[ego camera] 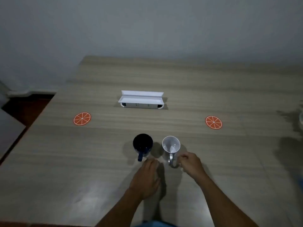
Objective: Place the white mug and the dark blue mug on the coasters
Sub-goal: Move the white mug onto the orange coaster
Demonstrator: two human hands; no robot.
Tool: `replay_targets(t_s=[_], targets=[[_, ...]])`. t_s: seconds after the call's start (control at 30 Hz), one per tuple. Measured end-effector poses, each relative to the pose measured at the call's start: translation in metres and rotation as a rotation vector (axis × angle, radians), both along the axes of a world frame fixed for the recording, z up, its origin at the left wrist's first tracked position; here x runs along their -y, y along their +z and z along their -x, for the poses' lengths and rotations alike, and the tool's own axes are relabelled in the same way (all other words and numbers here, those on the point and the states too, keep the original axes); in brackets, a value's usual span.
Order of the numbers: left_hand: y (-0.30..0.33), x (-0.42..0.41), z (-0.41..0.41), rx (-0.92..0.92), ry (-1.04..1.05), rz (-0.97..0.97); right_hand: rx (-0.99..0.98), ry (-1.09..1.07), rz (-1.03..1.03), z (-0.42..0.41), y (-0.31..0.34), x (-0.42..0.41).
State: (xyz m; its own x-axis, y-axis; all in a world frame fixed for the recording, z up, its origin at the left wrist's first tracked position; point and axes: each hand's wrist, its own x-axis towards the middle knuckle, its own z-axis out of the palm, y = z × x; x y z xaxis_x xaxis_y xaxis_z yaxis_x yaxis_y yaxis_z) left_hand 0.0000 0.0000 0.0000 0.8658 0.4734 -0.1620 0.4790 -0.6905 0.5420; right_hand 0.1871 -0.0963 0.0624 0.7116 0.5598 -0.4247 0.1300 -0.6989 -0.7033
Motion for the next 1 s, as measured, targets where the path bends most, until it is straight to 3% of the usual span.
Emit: replay_targets(t_s=[0.17,0.37,0.53,0.8,1.0], targets=[[-0.008,-0.001,-0.007,-0.17,-0.055,-0.028,-0.255,-0.108,-0.146,0.016,-0.012,-0.006],[-0.028,-0.003,-0.013,-0.324,-0.106,-0.075,-0.33,-0.184,-0.169,0.022,-0.03,-0.012],[-0.035,-0.001,-0.012,-0.282,-0.106,-0.046,-0.329,-0.218,-0.189,0.015,-0.036,-0.009],[-0.037,0.008,-0.022,-0.224,-0.08,-0.109,-0.311,-0.45,-0.305,-0.008,-0.048,0.013],[-0.04,0.012,-0.075,-0.145,-0.123,-0.125,-0.225,-0.543,-0.34,-0.031,-0.042,0.032]])
